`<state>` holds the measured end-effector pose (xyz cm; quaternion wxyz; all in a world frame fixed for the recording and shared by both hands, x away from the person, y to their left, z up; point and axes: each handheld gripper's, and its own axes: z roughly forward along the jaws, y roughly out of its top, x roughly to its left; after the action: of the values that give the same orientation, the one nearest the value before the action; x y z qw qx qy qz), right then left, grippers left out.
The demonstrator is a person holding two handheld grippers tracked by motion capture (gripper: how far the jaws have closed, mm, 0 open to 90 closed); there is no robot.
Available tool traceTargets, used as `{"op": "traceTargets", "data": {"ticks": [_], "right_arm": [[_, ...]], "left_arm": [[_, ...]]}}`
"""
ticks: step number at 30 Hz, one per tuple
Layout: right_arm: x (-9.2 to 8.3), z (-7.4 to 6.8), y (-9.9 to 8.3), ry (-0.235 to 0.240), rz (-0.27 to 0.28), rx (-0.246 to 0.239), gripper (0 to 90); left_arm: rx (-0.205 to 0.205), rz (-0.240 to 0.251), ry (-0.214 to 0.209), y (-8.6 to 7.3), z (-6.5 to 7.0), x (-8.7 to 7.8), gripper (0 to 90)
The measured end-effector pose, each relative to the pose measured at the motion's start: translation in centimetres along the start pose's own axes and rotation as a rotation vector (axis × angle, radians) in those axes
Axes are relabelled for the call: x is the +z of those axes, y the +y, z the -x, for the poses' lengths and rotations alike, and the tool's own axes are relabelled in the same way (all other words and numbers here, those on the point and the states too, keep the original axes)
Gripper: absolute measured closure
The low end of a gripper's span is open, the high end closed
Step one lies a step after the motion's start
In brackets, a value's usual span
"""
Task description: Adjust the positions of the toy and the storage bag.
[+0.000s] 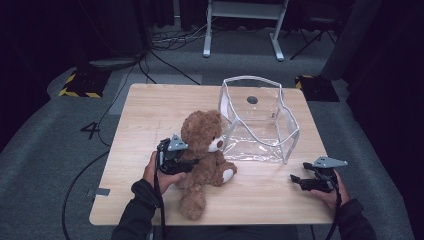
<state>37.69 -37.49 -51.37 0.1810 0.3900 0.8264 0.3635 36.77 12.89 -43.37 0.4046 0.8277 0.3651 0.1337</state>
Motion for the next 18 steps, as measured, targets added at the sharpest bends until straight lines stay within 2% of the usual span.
{"op": "traceTargets", "data": {"ticks": [2,15,18], "right_arm": [[0.00,-0.01,0.00,0.000,0.000,0.001,19.6],[-0.03,0.03,-0.02,0.003,0.000,-0.004,19.5],[-0.02,0.03,-0.01,0.005,0.000,-0.004,19.5]], "left_arm": [[0.012,0.007,-0.003,-0.22,0.05,0.02,49.8],[0.001,0.047,-0.006,-0.92,-0.04,0.01,49.9],[0.008,0.058,-0.003,-1.09,0.06,-0.09,50.8]]}}
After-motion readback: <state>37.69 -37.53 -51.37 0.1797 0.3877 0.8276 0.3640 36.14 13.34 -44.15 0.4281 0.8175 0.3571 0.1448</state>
